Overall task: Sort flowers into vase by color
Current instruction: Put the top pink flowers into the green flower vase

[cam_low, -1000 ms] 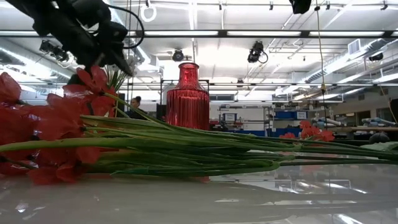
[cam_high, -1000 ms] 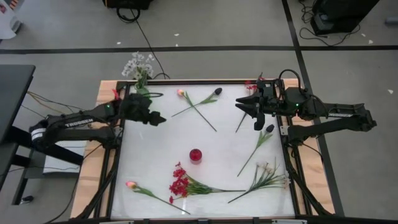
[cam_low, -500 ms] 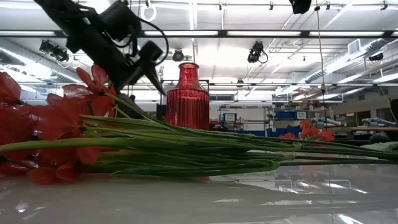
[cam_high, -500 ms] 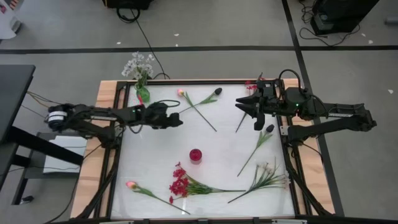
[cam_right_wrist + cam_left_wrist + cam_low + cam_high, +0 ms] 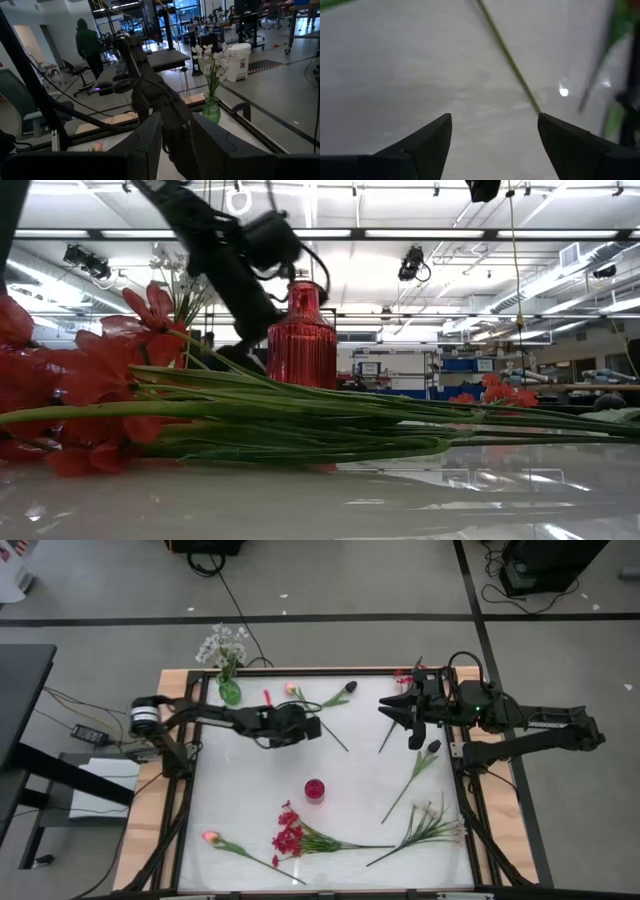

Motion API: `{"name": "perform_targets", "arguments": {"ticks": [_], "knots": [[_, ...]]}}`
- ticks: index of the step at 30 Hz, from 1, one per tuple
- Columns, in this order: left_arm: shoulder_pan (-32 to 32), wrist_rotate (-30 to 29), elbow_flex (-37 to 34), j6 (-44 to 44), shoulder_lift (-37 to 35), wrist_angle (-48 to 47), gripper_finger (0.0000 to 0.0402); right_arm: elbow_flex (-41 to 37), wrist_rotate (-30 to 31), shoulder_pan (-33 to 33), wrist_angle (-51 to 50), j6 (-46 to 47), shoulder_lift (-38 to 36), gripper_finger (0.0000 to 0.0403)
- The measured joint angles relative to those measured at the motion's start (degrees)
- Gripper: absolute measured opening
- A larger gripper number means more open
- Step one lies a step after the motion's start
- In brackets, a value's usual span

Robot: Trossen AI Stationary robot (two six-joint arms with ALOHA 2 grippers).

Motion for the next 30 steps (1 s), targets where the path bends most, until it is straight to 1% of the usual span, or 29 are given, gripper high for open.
{"name": "perform_targets", "arguments": {"ticks": [2,5,9,13,19,21,30], "knots": [[0.18,-0.05,3.76,-3.42,2.81,-4.31,0.028,0.01,0.0,0.02,-0.01,0.0,0.0,0.0113],[0.35,-0.16,8.24,-4.6,5.65,-8.86,0.025,0.01,0.0,0.0,-0.01,0.0,0.01,0.0113],[1.42,-0.44,12.08,-6.84,8.18,-9.85,0.0214,0.01,0.0,0.0,0.01,0.0,0.0,0.0113],[3.42,-2.33,14.6,-8.0,10.84,-9.15,0.019,0.01,0.0,0.0,-0.01,0.0,0.0,0.0113],[6.27,-0.12,15.09,-11.54,15.19,-2.12,0.0183,0.01,0.0,0.01,-0.01,0.0,0.0,0.0113],[6.91,0.13,15.07,-13.26,16.13,-2.27,0.0183,0.01,0.0,0.02,0.01,0.0,0.0,0.0113],[8.25,0.59,15.24,-20.37,16.45,-4.06,0.0182,0.01,0.01,0.01,-0.01,0.0,0.0,0.0113]]}}
